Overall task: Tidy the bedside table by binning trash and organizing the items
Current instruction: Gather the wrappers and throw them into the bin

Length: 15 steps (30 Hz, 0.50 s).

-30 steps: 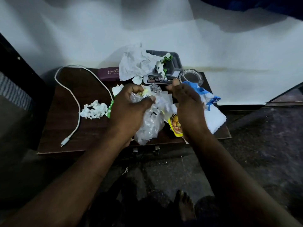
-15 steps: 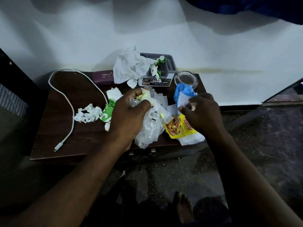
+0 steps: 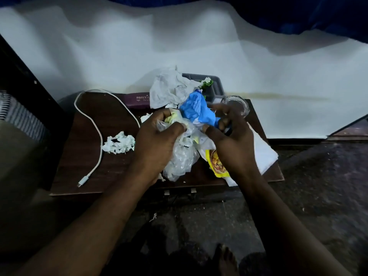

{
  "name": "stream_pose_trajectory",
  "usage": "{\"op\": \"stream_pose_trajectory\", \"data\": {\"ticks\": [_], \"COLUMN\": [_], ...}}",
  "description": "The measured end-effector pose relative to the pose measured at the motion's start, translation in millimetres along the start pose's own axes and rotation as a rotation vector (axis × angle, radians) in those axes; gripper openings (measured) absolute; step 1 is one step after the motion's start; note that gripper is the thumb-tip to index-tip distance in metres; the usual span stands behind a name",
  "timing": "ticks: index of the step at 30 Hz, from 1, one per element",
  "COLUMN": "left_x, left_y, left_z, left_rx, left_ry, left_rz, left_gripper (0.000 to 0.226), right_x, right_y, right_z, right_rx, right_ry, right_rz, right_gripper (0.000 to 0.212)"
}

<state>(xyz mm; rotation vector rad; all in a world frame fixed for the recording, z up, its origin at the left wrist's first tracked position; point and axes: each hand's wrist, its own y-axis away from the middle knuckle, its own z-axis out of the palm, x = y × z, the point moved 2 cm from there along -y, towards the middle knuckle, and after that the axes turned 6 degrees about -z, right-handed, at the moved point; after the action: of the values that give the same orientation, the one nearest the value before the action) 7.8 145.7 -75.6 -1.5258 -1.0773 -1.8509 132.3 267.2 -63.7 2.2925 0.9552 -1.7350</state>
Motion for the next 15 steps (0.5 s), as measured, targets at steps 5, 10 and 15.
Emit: {"op": "stream_pose_trajectory", "data": {"ticks": [5,10,15], "left_x": [8.0,4.9,0.8], "left_y": [2.8,2.0,0.3], "left_z": [-12.8,-20.7,-35.4], "left_rx": [-0.032,-0.146,-0.170], "left_ry": [-0.053,-0.138,-0.039], "left_rz": [0.128,0.113,0.051], "left_gripper": [0.042,0.083,0.056], "right_x": [9.4,-4.0,-19.9], "right_y": [3.7,5.3,8.7], "right_z": [27.8,50.7,73.5], "right_rx": [-0.067,-0.113,-0.209], "right_ry": [-0.321,-0.664,-0.870], "right_rz": [0.113,0.190,0.314], "right_gripper": [0.024,0.027,0.029]}}
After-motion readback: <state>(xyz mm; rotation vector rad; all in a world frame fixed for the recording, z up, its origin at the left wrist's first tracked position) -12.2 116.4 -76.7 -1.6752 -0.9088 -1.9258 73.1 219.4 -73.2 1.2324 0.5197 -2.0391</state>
